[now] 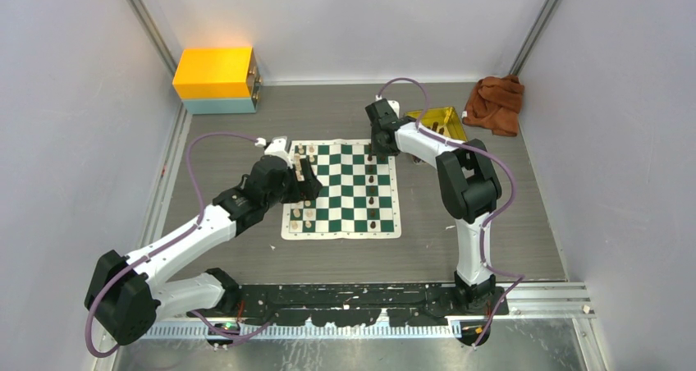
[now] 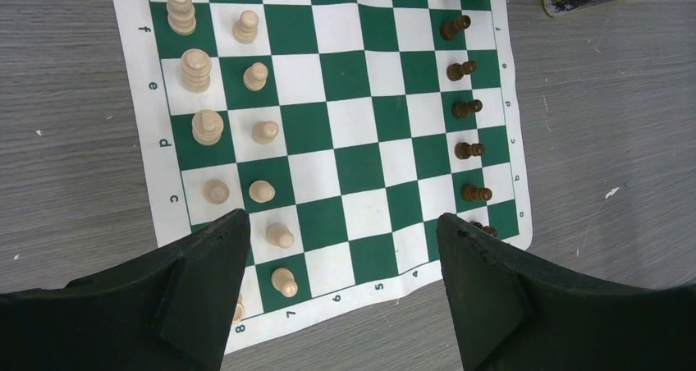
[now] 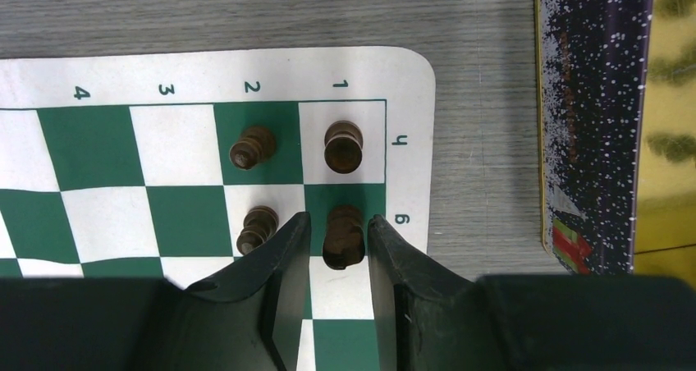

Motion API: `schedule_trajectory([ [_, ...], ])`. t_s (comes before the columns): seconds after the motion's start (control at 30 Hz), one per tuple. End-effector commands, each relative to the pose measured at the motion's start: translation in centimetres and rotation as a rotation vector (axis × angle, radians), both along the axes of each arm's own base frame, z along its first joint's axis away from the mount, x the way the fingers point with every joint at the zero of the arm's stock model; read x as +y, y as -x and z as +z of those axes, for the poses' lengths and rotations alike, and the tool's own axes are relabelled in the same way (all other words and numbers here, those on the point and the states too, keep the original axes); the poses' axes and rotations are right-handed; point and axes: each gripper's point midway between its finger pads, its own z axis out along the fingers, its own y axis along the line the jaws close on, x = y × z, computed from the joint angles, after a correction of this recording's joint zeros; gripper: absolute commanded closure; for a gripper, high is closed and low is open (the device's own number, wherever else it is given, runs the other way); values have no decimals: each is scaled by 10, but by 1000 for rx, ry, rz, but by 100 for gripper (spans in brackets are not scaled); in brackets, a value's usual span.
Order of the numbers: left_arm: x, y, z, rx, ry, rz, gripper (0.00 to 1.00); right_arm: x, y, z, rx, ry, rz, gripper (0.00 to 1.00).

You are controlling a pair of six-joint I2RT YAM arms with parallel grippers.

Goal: Set up the chess pieces on the board
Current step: Place the chess piece on the chessboard, then pick up the chess piece from the storage box.

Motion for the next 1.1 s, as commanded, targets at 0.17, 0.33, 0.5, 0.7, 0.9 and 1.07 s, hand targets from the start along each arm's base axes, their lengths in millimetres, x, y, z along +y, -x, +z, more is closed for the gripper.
schedule_trajectory([
  [0.17, -4, -6, 18, -59, 59, 6, 16, -2, -14, 58, -120, -13, 1, 62],
  [0.33, -5, -6, 19, -60, 61, 4, 16, -5, -12, 79, -150, -17, 1, 62],
  [0.5, -6, -6, 20, -60, 65, 2, 17, -7, -11, 101, -190, -26, -1, 62],
  [0.7, -6, -6, 21, -61, 68, 0, 17, -21, -13, 131, -256, -25, -38, 62],
  [0.9, -7, -7, 20, -58, 67, -1, 17, -58, -25, 150, -301, -34, -144, 62],
  [1.07, -8, -8, 19, -55, 65, -5, 18, -98, -37, 151, -310, -36, -243, 62],
])
